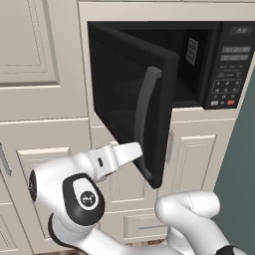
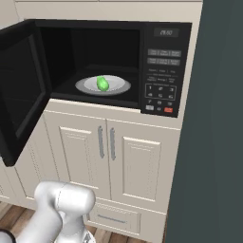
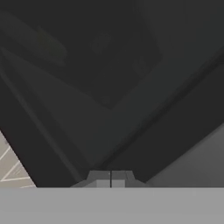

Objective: Pick the corn from the counter and place it in the microwave. Then turn on the microwave.

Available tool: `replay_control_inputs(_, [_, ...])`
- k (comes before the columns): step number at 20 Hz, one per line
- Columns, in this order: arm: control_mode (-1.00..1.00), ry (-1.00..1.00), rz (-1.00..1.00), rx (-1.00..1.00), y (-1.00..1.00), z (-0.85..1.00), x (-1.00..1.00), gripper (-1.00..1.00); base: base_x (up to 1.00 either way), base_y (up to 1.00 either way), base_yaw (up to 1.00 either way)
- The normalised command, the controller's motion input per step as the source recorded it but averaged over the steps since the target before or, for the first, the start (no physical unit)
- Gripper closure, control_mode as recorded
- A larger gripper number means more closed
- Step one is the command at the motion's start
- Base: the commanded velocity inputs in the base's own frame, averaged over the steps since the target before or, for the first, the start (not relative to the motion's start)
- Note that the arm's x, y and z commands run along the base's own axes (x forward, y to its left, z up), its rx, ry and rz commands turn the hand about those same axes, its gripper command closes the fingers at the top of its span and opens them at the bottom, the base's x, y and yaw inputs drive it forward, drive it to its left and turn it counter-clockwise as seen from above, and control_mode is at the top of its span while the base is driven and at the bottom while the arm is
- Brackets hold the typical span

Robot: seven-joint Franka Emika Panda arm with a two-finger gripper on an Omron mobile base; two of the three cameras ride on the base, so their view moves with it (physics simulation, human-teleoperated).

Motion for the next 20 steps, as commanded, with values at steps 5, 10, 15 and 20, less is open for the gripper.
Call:
replay_control_inputs(5, [-1.0,0.0,0.0,0.0,-0.33,0.02,0.0,1.0,0.0,0.0,0.0])
replay_control_inputs(10, [-1.0,0.0,0.0,0.0,-0.27,0.02,0.0,1.0,0.0,0.0,0.0])
replay_control_inputs(15, [-1.0,0.0,0.0,0.0,-0.23,0.02,0.03,1.0,0.0,0.0,0.0])
replay_control_inputs(20, [-1.0,0.0,0.0,0.0,-0.24,0.04,0.09,1.0,0.0,0.0,0.0])
